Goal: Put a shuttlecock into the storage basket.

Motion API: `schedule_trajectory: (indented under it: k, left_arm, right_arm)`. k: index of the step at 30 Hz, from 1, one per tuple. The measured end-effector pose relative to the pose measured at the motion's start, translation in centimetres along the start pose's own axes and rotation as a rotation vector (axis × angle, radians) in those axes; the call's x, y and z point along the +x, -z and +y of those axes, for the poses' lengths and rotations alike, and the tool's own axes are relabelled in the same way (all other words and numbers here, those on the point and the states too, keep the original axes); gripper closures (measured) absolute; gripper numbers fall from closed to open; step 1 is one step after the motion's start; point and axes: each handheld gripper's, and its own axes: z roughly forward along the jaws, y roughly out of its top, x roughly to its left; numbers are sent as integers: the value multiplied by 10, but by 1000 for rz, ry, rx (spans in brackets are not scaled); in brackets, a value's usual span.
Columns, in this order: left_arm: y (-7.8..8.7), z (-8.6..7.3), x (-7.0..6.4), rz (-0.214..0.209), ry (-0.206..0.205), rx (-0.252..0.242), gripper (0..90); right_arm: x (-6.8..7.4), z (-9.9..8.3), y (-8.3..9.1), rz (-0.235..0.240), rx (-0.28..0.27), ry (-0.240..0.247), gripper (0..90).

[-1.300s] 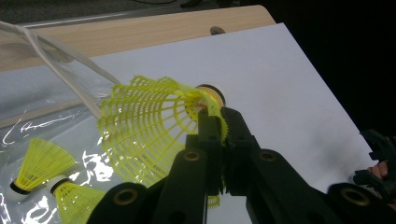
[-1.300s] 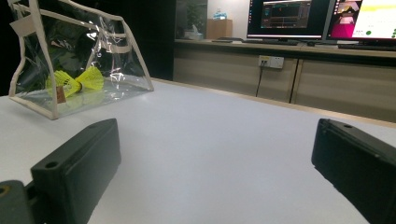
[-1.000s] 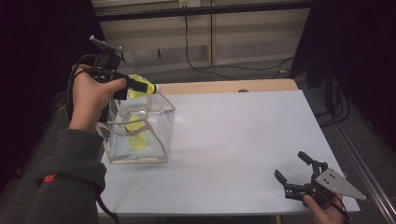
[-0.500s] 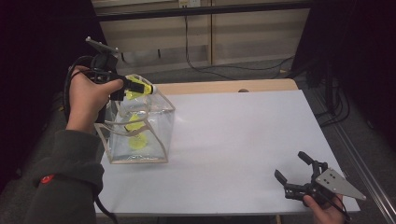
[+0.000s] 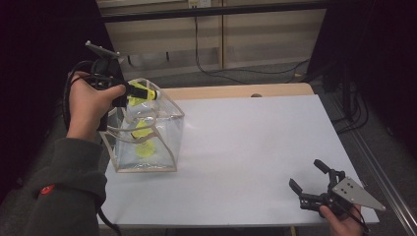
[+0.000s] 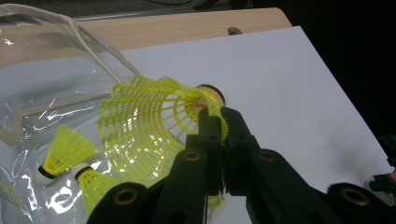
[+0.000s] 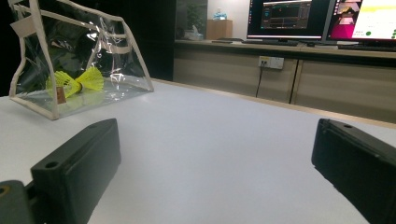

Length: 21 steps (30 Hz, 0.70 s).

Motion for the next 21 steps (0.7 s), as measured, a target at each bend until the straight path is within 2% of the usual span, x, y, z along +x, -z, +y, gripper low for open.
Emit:
schedule_trajectory:
  k: [19, 21]
  left_arm:
    - [6, -1, 9, 29, -4, -4, 880]
    - [6, -2, 9, 31, 8, -13, 880]
  right_arm:
    - [0, 0, 0, 2, 2, -1, 13]
    - [0, 0, 0, 4, 3, 4, 13]
